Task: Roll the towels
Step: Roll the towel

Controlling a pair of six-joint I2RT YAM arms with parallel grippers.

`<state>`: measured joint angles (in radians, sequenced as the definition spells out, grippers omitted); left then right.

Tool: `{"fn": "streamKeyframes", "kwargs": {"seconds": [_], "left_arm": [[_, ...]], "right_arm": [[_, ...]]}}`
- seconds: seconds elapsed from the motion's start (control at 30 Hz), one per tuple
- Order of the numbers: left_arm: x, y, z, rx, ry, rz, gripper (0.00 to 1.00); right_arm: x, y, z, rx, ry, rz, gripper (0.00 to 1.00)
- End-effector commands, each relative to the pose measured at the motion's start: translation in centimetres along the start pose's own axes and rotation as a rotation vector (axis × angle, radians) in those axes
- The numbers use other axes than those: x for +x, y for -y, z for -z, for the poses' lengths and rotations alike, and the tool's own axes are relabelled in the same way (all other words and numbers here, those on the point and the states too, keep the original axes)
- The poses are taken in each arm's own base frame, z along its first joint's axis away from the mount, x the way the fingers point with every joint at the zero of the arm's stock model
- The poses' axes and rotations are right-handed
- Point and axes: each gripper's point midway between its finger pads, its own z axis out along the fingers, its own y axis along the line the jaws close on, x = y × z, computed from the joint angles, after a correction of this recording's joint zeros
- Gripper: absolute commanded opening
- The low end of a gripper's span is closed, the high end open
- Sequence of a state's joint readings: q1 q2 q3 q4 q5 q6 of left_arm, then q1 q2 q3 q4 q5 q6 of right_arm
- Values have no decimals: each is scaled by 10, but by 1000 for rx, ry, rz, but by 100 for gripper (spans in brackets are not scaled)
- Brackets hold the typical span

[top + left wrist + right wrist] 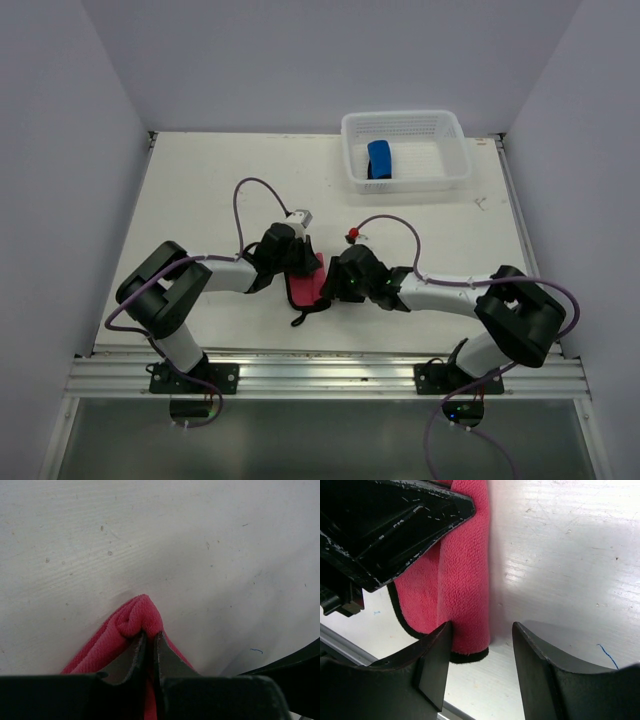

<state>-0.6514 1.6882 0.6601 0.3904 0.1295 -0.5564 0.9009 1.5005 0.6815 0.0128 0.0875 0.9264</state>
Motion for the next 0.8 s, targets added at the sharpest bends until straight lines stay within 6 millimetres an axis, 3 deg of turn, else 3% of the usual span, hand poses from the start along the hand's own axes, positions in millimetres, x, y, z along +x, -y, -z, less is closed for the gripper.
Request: {"fn": "streamKeyframes", "kwargs": {"seconds": [0.0,0.33,0.57,0.77], "left_arm": [[48,-38,6,-147,-159,-8,0],[48,-38,5,-148,-162,-10,0],[48,-40,5,-154,-164,-11,0],[49,-41,5,-156,-169,-10,0]], "right_arm": [[-4,-2,0,21,17,61,54],[2,-18,0,71,28,289,30],[9,-22,-2,108,31,359,49],[5,-15,-3,155,45,367,46]]}}
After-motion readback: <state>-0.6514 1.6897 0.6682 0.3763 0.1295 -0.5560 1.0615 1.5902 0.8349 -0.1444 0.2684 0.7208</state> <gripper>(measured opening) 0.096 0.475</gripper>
